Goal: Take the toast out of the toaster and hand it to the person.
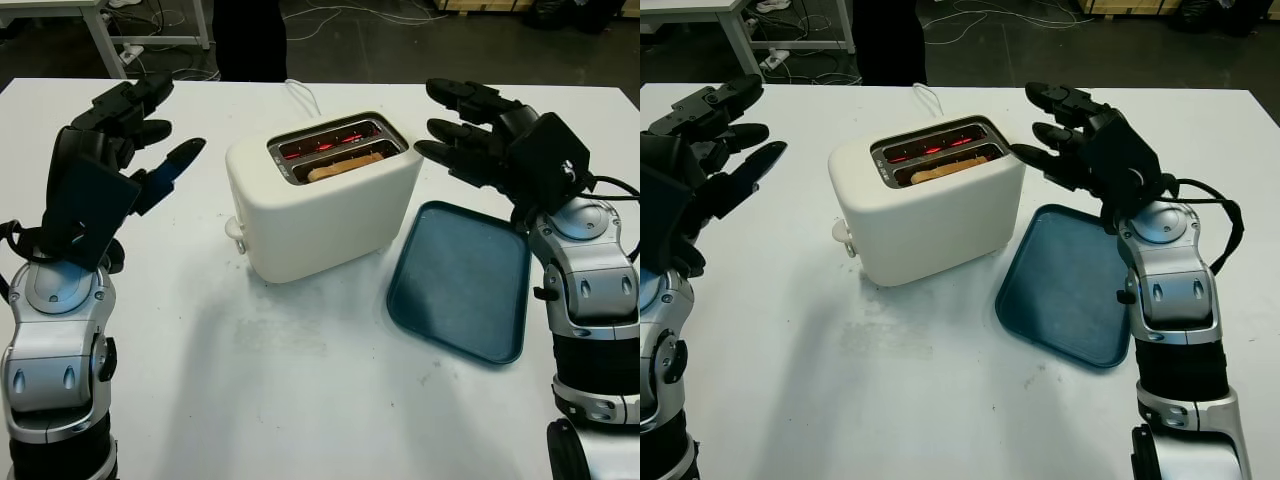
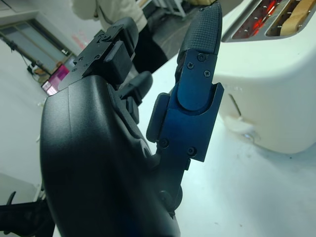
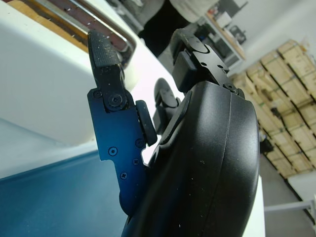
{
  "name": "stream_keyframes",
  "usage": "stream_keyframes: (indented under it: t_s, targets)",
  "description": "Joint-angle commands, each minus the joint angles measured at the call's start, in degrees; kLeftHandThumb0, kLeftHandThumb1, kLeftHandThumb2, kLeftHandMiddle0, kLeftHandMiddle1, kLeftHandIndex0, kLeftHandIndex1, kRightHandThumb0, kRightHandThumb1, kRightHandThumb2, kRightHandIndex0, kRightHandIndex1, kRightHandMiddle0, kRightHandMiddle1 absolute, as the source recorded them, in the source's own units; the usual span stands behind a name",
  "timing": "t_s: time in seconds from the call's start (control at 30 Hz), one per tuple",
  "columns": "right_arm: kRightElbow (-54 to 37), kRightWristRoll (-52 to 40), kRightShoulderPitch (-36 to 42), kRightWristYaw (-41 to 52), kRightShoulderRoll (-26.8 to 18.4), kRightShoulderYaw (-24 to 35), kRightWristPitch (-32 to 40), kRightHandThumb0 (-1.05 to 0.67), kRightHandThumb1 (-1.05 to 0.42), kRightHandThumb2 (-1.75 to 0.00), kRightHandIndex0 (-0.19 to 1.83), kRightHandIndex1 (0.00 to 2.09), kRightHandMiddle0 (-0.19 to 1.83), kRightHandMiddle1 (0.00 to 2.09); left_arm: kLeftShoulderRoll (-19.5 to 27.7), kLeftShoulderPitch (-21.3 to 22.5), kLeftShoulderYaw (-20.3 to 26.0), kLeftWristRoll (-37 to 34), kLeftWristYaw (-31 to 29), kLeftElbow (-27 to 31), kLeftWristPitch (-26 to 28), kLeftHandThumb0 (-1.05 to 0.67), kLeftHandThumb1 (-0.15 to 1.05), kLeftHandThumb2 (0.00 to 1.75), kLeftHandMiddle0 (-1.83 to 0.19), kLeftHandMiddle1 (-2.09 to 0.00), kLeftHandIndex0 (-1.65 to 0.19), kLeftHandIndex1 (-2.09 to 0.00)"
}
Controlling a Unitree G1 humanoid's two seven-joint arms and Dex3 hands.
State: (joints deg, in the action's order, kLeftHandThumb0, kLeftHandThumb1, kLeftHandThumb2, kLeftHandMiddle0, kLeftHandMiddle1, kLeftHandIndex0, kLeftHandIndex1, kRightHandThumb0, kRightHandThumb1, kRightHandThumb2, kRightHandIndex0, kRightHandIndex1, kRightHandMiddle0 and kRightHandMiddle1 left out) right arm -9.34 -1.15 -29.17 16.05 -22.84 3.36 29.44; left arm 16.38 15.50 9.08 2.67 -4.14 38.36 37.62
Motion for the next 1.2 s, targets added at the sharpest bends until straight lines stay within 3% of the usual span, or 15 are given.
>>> stream_keyframes:
  t_s: [0.0,0.6,1.17]
  targets:
    - [-0.76,-0.42,0.96,0.25,-0.10,0.36,0.59,-0.50,-0.92,0.00,0.40,0.01,0.38,0.01,0.39,0.12,-0.09,0.26,-0.09,0.57,0.71,-0.74,0.92,0.13,-0.14,-0.83,-0.49,0.00]
    - [0.39,-0.72,0.57,0.50,-0.16,0.80,0.05,-0.52,-0.91,0.00,0.40,0.01,0.40,0.01,-0.44,-0.56,0.95,-0.78,-0.46,1.60,0.95,-0.72,0.92,0.13,-0.17,-0.81,-0.49,0.00]
    - [-0.33,-0.50,0.45,0.51,-0.22,0.58,0.77,-0.52,-0.91,0.00,0.42,0.02,0.41,0.01,0.98,0.04,0.37,-0.66,-1.98,3.89,4.85,-0.73,0.92,0.15,-0.15,-0.80,-0.47,0.00]
